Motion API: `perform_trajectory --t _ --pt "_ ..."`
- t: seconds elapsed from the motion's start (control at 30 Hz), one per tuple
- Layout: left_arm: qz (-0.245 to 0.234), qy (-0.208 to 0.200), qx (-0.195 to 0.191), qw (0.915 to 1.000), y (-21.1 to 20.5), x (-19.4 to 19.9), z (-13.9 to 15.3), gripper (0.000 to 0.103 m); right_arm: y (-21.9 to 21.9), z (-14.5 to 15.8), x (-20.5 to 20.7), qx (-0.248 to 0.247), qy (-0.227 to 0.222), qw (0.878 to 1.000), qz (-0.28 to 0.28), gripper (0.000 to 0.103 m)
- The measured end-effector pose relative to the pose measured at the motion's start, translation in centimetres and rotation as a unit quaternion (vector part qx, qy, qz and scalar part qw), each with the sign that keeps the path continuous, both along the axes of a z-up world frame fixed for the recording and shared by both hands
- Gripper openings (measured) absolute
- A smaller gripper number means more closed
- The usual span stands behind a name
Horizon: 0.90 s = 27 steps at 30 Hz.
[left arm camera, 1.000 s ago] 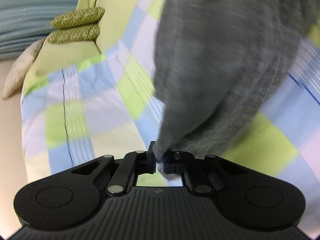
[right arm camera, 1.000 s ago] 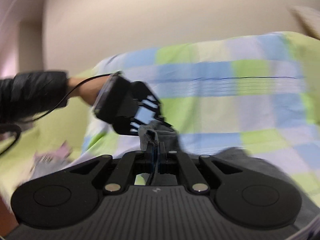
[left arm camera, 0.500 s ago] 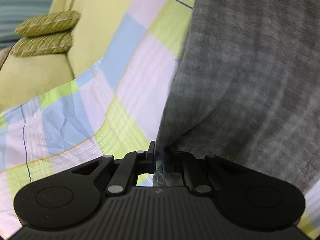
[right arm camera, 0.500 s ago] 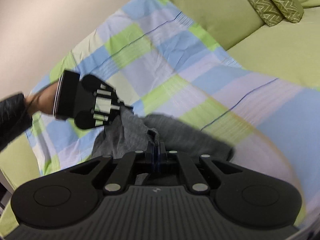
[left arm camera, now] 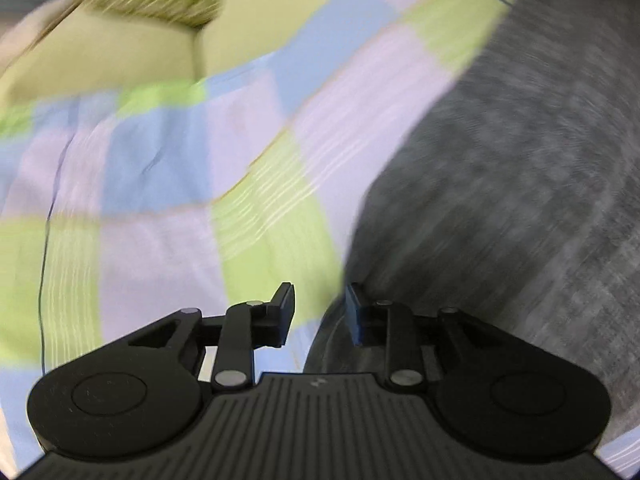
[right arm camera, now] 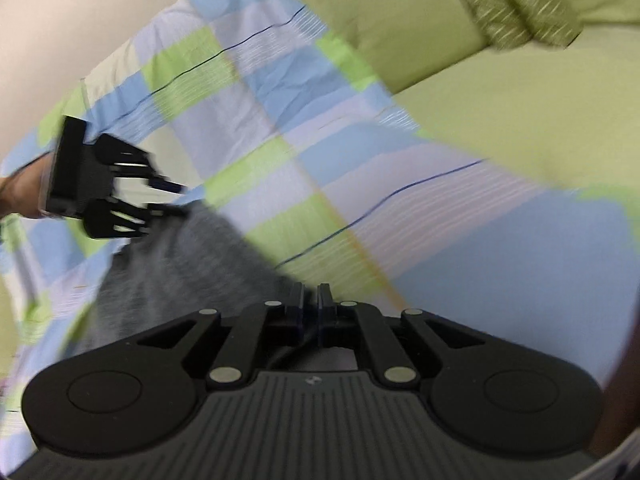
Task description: Fold clothes
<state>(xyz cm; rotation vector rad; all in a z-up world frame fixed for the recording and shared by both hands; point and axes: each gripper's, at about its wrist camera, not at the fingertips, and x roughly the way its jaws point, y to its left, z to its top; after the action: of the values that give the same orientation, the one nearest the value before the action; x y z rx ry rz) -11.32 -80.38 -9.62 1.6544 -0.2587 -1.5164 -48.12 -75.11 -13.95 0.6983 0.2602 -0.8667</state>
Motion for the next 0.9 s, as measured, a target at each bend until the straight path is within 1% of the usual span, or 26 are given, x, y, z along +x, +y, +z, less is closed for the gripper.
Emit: perform_trajectory --t 0.03,0.1,0.13,0.17,0.23,0.3,0.37,0.43,0.47,0.5,0.57,0.6,0.7,0.77,0.83,0.9 --pt "0.019 0.014 -0.006 0.9997 0.3 1.0 0.6 0.047 0.2 0.2 -0.4 -0.003 -0.002 1.0 -0.005 0.008" --pt "0.062 0.063 -0.015 0.9959 1.2 3.1 1.9 0.049 0.8 0.8 -0.7 -0.015 -0.005 1.0 -0.005 0.01" --pt "0.082 0.091 -0.017 0.9923 1.5 4.1 2.2 0.05 1.1 1.2 -0.3 -0.028 -0.004 1.0 0.01 0.015" --pt "0.104 0.124 -0.018 0.9866 1.8 5.1 2.4 0.051 1.5 1.7 0.2 -0.042 -0.003 0.999 0.028 0.019" --pt "0.142 0.178 -0.014 0.9737 1.9 6.8 2.1 0.051 1.6 2.4 1.4 -0.063 0.005 0.996 0.06 0.021" --pt "0.167 0.208 -0.016 0.9637 1.9 8.3 1.2 0.051 2.0 2.5 2.9 -0.081 0.012 0.992 0.091 0.021" --pt "0.179 0.217 -0.022 0.9592 0.4 8.9 0.1 0.053 2.1 2.2 4.3 -0.082 0.018 0.989 0.121 0.021" --pt "0.187 0.218 -0.026 0.9574 -0.7 9.1 -1.1 0.054 2.1 1.5 5.8 -0.07 0.042 0.985 0.15 0.021" --pt "0.19 0.218 -0.028 0.9567 -1.1 9.1 -1.7 0.054 2.0 1.1 6.6 -0.065 0.067 0.984 0.155 0.021" --pt "0.195 0.225 -0.032 0.9541 -1.4 9.3 -2.0 0.054 2.0 1.0 6.7 -0.062 0.08 0.983 0.155 0.021" --pt "0.203 0.249 -0.043 0.946 -1.3 9.9 -1.8 0.054 2.0 1.0 6.7 -0.058 0.093 0.982 0.153 0.021" --pt "0.204 0.254 -0.05 0.9441 -0.9 10.0 -1.4 0.053 2.1 1.2 6.5 -0.058 0.095 0.982 0.151 0.021" --pt "0.202 0.257 -0.089 0.941 2.0 9.7 0.8 0.053 2.4 2.4 5.5 -0.064 0.095 0.983 0.144 0.022" --pt "0.2 0.271 -0.115 0.9343 5.4 9.6 2.4 0.053 2.9 3.1 5.0 -0.072 0.098 0.982 0.143 0.025" --pt "0.193 0.282 -0.124 0.9317 9.7 8.4 3.6 0.054 3.5 3.8 4.6 -0.08 0.102 0.981 0.143 0.027" --pt "0.187 0.292 -0.124 0.9299 13.7 6.7 4.0 0.054 4.8 4.7 4.2 -0.086 0.101 0.98 0.149 0.028"
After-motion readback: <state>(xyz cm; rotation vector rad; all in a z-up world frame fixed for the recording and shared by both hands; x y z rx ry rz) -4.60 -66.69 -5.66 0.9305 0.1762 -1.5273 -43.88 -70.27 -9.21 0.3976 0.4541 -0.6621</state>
